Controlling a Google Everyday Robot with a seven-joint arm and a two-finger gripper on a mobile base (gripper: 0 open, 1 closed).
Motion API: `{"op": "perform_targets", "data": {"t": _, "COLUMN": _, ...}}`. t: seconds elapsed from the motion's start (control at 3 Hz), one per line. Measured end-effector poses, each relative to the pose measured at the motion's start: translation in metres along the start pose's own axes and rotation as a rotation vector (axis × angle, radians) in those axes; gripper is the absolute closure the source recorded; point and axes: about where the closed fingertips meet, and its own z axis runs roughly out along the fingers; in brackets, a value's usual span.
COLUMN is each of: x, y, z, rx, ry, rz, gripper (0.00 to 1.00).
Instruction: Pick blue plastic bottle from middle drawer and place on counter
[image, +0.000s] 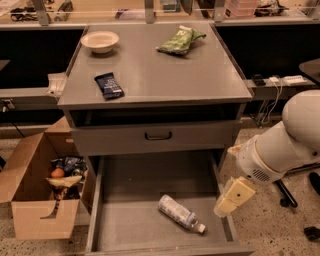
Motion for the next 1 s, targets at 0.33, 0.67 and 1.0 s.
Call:
{"op": "perform_targets", "data": {"t": 0.33, "x": 0.004, "y": -0.003, "z": 0.013, "rx": 0.002, "ry": 0.01, "rz": 0.013, "gripper": 0.0}}
{"op": "perform_targets", "data": {"t": 0.67, "x": 0.015, "y": -0.009, "z": 0.061, "rx": -0.007, "ry": 0.022, "rz": -0.009, "gripper": 0.0}}
{"op": "perform_targets", "data": {"t": 1.0, "x": 0.023, "y": -0.017, "z": 0.119, "rx": -0.016, "ry": 0.02, "rz": -0.04, "gripper": 0.0}}
